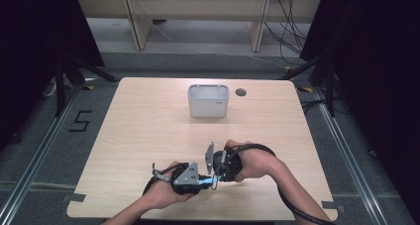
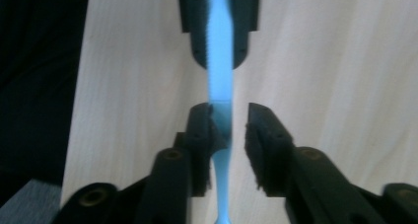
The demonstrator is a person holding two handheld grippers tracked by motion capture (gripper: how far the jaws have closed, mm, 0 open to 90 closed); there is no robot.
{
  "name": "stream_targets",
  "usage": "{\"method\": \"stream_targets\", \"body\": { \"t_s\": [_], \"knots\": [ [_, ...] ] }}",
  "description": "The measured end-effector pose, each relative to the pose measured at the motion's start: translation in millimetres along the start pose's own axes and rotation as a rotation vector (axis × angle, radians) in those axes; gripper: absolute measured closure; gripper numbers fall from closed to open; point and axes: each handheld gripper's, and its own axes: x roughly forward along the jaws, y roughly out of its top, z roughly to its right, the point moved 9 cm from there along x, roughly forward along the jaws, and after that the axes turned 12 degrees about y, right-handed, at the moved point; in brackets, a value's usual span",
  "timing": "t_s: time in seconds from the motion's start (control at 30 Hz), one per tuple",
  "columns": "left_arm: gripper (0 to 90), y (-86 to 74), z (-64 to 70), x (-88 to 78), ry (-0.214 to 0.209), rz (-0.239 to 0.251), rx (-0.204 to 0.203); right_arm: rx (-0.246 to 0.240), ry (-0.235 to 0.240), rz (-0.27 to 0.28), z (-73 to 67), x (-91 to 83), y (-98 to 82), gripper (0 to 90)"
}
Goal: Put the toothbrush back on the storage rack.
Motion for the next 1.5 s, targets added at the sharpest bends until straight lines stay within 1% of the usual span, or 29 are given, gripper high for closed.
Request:
{"method": "stream_targets", "body": {
  "t_s": [0.03,0.07,0.1,0.13,0.17,0.2,0.27,0.3,0.33,0.37,0.4,0.43,0.57,0.73,0.83,0.93,1.0,1.1,1.13,1.17,1.2,1.23,1.27,1.3,1.33,1.37,1.4,1.43,1.5],
  "knots": [
    [77.8,0.0,0.0,0.0,0.000,0.000,0.000,0.000,0.000,0.000,0.0,0.0,0.0,64.8],
    [77.8,-1.0,-4.9,-1.6,0.031,0.003,0.002,0.015,-0.038,0.042,4.6,-5.2,-1.0,57.8],
    [77.8,-1.6,-6.8,-2.5,0.037,0.005,-0.009,0.040,-0.055,0.075,5.7,-8.3,-0.9,55.1],
    [77.8,-2.0,-8.6,-3.2,0.049,0.013,-0.025,0.042,-0.069,0.098,7.7,-11.6,-2.2,52.1],
    [77.8,-3.5,-12.1,-4.8,0.059,0.010,-0.020,0.074,-0.082,0.126,7.7,-14.6,-4.6,49.0],
    [77.8,-3.5,-13.4,-5.6,0.069,0.026,-0.043,0.089,-0.099,0.155,8.6,-17.4,-6.5,47.4],
    [77.8,-6.1,-18.9,-9.3,0.090,0.026,-0.060,0.136,-0.133,0.213,9.8,-23.5,-11.9,44.7],
    [77.8,-6.8,-20.8,-10.4,0.096,0.036,-0.077,0.126,-0.154,0.253,12.7,-26.6,-12.8,43.3],
    [77.8,-8.7,-24.4,-13.0,0.115,0.030,-0.077,0.140,-0.164,0.303,13.6,-29.5,-13.4,41.4],
    [77.8,-8.9,-26.5,-14.3,0.122,0.045,-0.095,0.126,-0.164,0.359,14.2,-32.5,-12.4,40.3],
    [77.8,-10.1,-29.9,-16.9,0.144,0.047,-0.102,0.146,-0.198,0.389,15.5,-36.7,-15.5,40.2],
    [77.8,-10.1,-32.7,-18.7,0.160,0.063,-0.120,0.166,-0.231,0.433,17.0,-39.9,-17.4,39.4],
    [77.8,-8.8,-45.3,-29.7,0.231,0.118,-0.171,0.227,-0.300,0.584,17.7,-49.5,-25.9,37.3],
    [77.8,-6.4,-58.1,-41.2,0.311,0.181,-0.225,0.290,-0.376,0.743,19.3,-53.5,-33.9,34.8],
    [77.8,-4.6,-66.1,-47.0,0.361,0.231,-0.258,0.322,-0.412,0.812,21.8,-49.7,-37.5,34.5],
    [77.8,-2.7,-72.8,-53.4,0.406,0.272,-0.289,0.364,-0.421,0.886,24.2,-43.3,-38.5,33.7],
    [77.8,-0.3,-76.6,-57.1,0.435,0.309,-0.303,0.402,-0.395,0.943,25.2,-38.2,-36.3,33.5],
    [77.7,2.9,-82.5,-62.8,0.474,0.358,-0.326,0.440,-0.381,1.012,28.5,-34.7,-32.5,33.2],
    [77.7,3.6,-84.1,-64.5,0.484,0.370,-0.336,0.445,-0.381,1.045,30.9,-35.0,-30.3,33.1],
    [77.8,5.1,-85.4,-65.4,0.490,0.389,-0.347,0.465,-0.348,1.077,30.7,-33.5,-26.5,33.1],
    [77.8,5.5,-86.6,-67.0,0.498,0.392,-0.345,0.484,-0.345,1.099,32.2,-32.8,-24.1,33.1],
    [77.7,6.6,-87.1,-67.9,0.502,0.402,-0.349,0.487,-0.340,1.119,34.1,-32.2,-20.6,32.9],
    [77.7,9.5,-89.8,-68.6,0.509,0.431,-0.329,0.480,-0.330,1.133,36.2,-30.8,-16.4,32.8],
    [77.7,8.7,-90.0,-69.8,0.515,0.418,-0.328,0.485,-0.314,1.128,36.9,-29.0,-13.6,32.8],
    [77.7,9.1,-90.3,-69.9,0.515,0.422,-0.332,0.493,-0.330,1.136,39.1,-28.9,-11.8,32.8],
    [77.7,9.1,-90.6,-69.8,0.515,0.422,-0.333,0.491,-0.320,1.143,40.6,-28.0,-9.0,32.7],
    [77.7,8.9,-90.9,-69.4,0.516,0.421,-0.332,0.512,-0.312,1.129,40.4,-26.7,-8.8,32.7],
    [77.7,8.9,-90.9,-68.7,0.515,0.422,-0.334,0.509,-0.316,1.136,42.3,-26.6,-6.9,32.8],
    [77.7,8.4,-90.6,-67.4,0.514,0.418,-0.333,0.533,-0.277,1.171,42.7,-25.4,-0.8,32.7]
  ]
}}
